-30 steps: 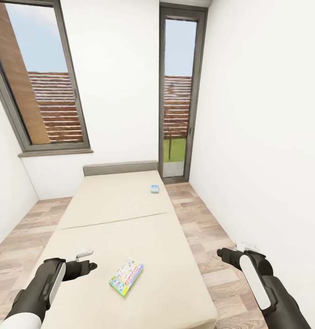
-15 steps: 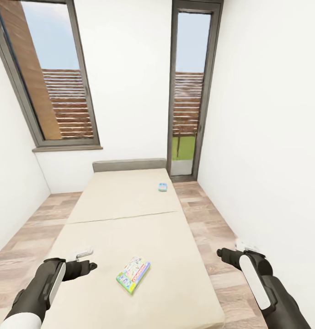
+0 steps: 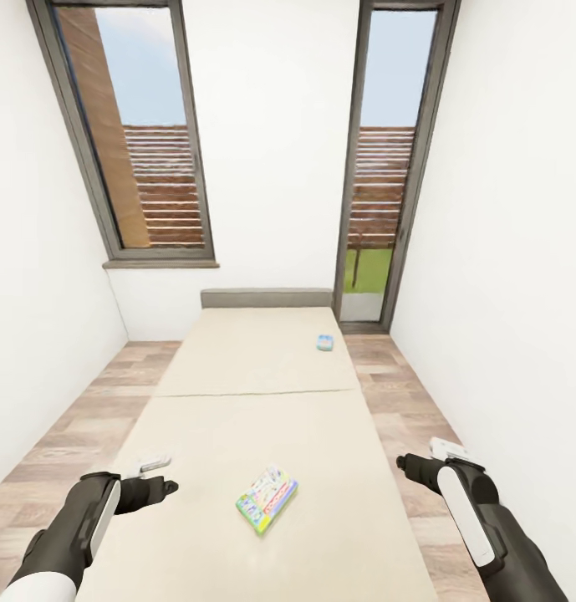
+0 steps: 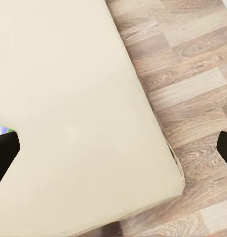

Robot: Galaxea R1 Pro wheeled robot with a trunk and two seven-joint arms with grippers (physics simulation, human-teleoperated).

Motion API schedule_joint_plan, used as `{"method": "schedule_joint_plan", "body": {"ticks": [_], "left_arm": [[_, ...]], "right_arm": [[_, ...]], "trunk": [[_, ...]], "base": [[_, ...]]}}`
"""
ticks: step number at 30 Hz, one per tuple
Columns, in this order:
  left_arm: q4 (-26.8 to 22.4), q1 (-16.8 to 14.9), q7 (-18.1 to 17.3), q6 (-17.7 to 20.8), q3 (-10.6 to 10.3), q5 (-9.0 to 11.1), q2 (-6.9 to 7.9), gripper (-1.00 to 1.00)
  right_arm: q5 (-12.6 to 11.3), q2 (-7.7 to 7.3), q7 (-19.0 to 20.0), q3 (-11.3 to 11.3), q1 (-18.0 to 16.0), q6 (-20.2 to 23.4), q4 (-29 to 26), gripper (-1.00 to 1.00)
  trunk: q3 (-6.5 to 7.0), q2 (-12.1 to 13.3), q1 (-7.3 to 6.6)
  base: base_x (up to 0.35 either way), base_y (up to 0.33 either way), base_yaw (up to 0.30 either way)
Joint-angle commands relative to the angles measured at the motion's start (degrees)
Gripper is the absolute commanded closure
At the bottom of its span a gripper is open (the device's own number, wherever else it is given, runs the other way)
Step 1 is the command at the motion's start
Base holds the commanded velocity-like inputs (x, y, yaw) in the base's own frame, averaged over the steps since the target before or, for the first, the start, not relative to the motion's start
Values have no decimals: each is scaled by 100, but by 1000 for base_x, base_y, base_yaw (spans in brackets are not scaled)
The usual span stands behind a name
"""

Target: Put all the toys in the child's room - the three board games (two on the bed and one on the table), the two jigsaw puzzles on the table, and the tennis ball on the table - inside the toy box on the table in the child's room.

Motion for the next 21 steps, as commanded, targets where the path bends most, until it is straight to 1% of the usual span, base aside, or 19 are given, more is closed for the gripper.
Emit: {"method": "schedule_joint_plan", "body": {"ticks": [1,8,15,21], "left_arm": [[-6,-6,-41,26,15,-37,-4,-100],[-6,-6,-48,28,11,-35,-5,-100],[-8,-5,-49,27,11,-35,-5,-100],[-10,-7,-53,25,11,-36,-5,-100]], "right_arm": [[-60,-3,-51,2,-4,11,-7,-100],[-56,-3,-51,2,-4,3,-13,-100],[-49,-3,-44,2,-4,-5,-14,-100],[-53,-3,-43,2,-4,-7,-14,-100]], "trunk": [[-17,-13,6],[-24,-13,6],[-25,-13,6],[-25,-13,6]], "base": [[165,-152,150],[70,-52,48],[194,-7,7],[64,-1,1]]}}
